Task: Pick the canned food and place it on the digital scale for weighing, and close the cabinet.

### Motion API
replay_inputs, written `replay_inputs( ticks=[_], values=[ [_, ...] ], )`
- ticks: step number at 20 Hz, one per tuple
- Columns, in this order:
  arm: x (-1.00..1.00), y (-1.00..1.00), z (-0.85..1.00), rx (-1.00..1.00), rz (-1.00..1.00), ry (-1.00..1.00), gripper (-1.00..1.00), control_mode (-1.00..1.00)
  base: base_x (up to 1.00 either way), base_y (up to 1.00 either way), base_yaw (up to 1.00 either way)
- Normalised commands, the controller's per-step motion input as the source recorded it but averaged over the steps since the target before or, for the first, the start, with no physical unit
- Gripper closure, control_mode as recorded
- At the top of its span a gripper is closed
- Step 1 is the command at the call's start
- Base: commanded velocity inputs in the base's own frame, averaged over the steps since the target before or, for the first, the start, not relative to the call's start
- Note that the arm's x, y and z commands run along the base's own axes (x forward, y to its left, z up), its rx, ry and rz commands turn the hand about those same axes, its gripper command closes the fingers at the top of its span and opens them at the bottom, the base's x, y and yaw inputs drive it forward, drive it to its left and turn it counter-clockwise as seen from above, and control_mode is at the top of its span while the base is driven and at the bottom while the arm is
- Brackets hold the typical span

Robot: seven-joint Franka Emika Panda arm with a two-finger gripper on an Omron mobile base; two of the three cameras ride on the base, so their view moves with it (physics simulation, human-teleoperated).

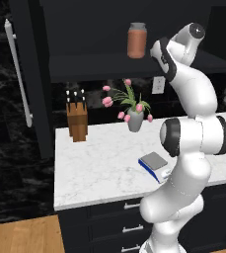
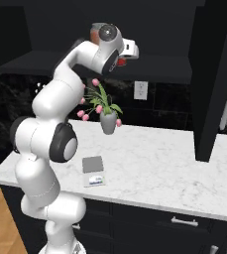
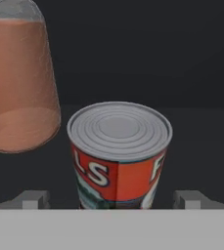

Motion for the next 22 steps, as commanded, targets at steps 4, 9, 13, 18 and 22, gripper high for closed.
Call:
replay_inputs(
  ticks=[4, 9, 13, 18, 22],
  values=[
    [0.11, 0.0, -0.19, 0.0, 0.0, -0.02, -1.0, -1.0, 0.0, 0.0, 0.0],
    [0.07, 0.0, -0.23, 0.0, 0.0, -0.06, -1.0, -1.0, 0.0, 0.0, 0.0],
    [0.28, 0.0, -0.14, 0.0, 0.0, -0.03, -1.0, -1.0, 0.0, 0.0, 0.0],
    [0.24, 0.01, -0.1, 0.0, 0.0, 0.0, 1.0, -1.0, 0.0, 0.0, 0.0],
    [0.05, 0.0, -0.06, 0.0, 0.0, -0.04, 1.0, -1.0, 0.0, 0.0, 0.0]
  ],
)
